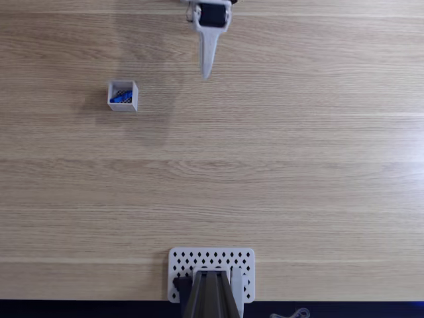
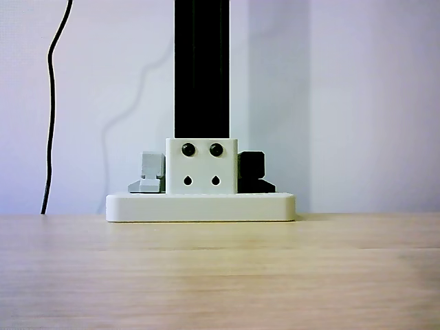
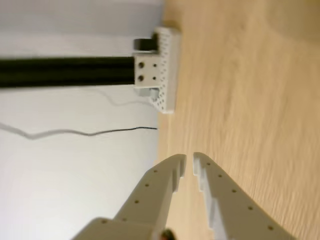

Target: Grasp a peg and put it in the crate.

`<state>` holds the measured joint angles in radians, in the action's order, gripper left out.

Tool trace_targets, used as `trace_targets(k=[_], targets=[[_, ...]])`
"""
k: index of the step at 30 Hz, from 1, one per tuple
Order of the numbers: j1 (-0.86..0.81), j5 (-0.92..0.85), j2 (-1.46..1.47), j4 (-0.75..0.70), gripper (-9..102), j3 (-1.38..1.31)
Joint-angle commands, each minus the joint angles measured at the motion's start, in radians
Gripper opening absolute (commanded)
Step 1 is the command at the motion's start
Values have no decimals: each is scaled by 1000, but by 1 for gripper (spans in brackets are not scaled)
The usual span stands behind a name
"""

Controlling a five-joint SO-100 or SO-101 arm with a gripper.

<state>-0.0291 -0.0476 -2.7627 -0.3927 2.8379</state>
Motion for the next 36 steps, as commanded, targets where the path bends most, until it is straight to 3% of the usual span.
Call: trace_targets(k=[1,12,19,36], targets=[[46,242,-222,-110,-1,31],[61,164,-456,-290,-1,225],[61,155,-581,-520,-1,222],[74,160,-574,-526,-1,221]])
